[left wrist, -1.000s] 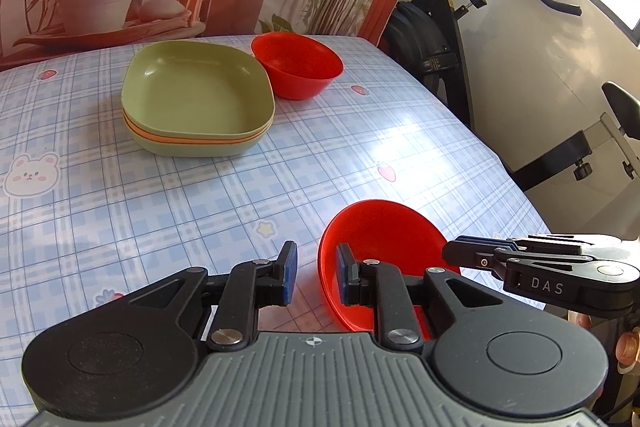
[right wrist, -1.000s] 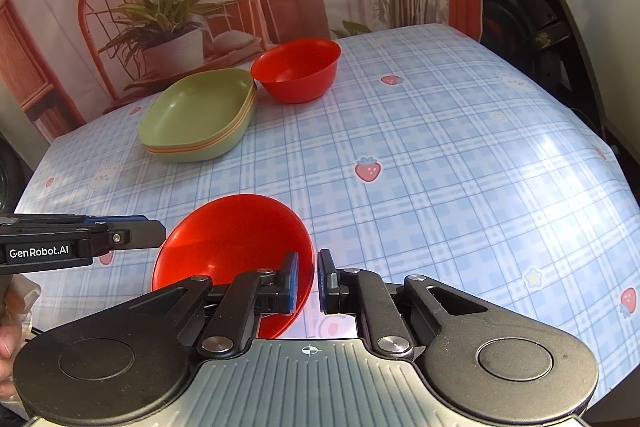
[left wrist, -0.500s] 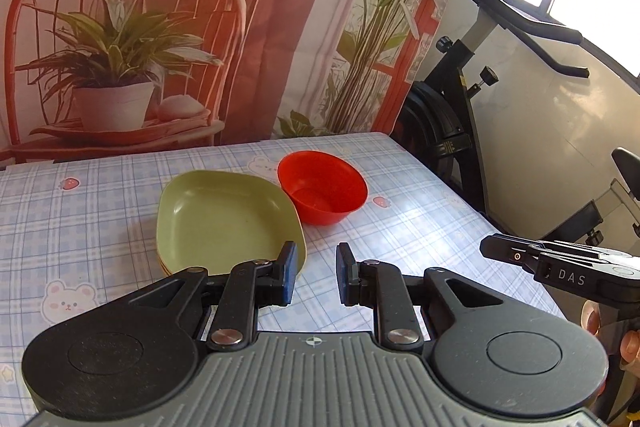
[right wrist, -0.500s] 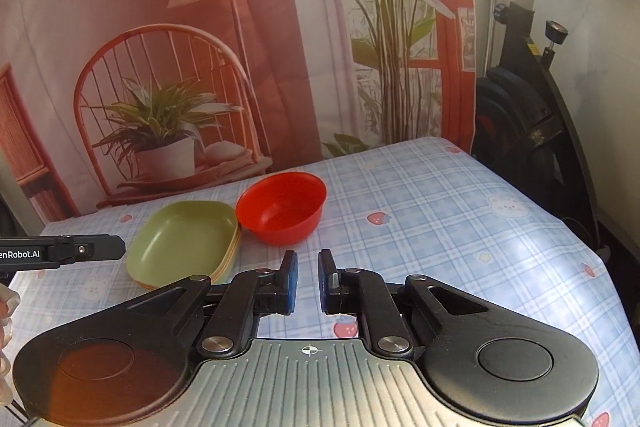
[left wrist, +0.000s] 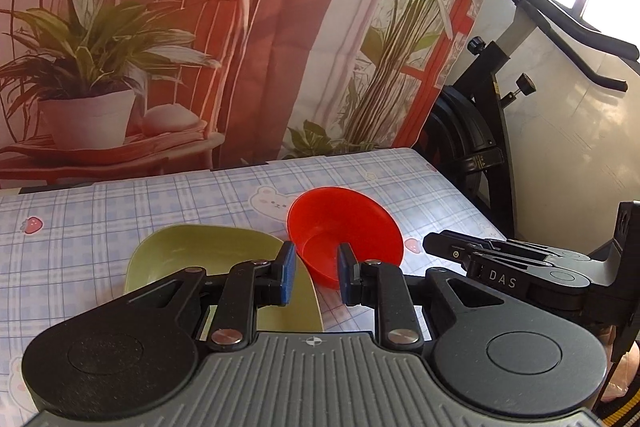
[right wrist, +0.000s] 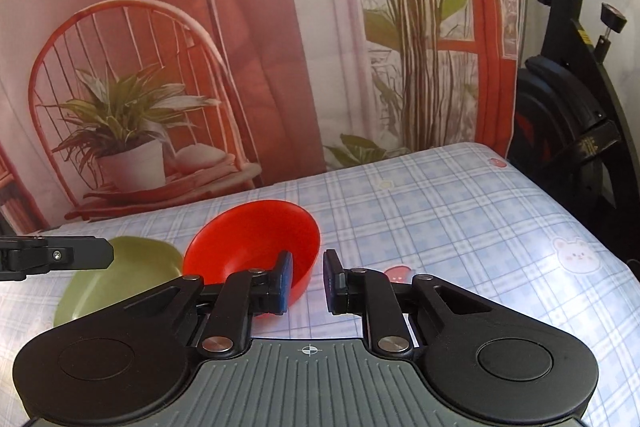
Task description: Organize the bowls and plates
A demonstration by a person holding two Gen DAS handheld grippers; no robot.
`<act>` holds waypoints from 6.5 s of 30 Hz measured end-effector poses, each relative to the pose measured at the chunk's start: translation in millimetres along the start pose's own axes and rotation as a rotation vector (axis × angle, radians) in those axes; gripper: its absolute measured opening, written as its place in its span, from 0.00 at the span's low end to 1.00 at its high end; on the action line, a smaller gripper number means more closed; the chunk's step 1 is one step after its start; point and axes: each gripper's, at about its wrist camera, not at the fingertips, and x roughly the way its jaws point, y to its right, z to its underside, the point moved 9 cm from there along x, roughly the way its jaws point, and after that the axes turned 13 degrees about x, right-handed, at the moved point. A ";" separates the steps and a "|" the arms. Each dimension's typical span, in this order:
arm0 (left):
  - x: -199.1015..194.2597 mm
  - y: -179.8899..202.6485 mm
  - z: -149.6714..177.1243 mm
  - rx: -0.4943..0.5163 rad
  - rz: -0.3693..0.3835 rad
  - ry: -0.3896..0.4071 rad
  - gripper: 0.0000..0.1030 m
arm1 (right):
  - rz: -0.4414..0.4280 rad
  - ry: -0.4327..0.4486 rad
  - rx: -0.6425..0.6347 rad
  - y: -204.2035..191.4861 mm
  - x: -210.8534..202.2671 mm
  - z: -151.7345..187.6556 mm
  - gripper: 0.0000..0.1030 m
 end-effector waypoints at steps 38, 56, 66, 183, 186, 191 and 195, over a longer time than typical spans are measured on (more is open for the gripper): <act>22.0 29.9 8.2 0.125 0.060 -0.048 0.12 | -0.024 0.004 0.172 17.3 -23.2 20.1 0.07; -63.7 35.1 39.7 0.107 0.097 0.020 0.12 | -0.058 0.062 0.142 -23.2 -129.3 47.8 0.07; -92.5 43.4 80.9 0.075 0.159 0.009 0.13 | -0.036 0.020 0.094 -29.1 -167.9 82.1 0.07; -62.7 50.5 159.4 -0.041 0.161 -0.186 0.20 | 0.032 -0.180 0.106 -17.1 -153.3 165.6 0.10; -66.6 45.8 155.1 -0.045 0.151 -0.169 0.20 | 0.019 -0.166 0.090 -24.9 -152.1 159.0 0.10; -72.7 32.3 145.8 -0.067 0.135 -0.145 0.21 | -0.023 -0.167 0.101 -39.0 -143.7 140.3 0.10; -78.3 15.9 128.3 -0.060 0.109 -0.107 0.21 | -0.050 -0.150 0.065 -58.3 -133.5 119.8 0.09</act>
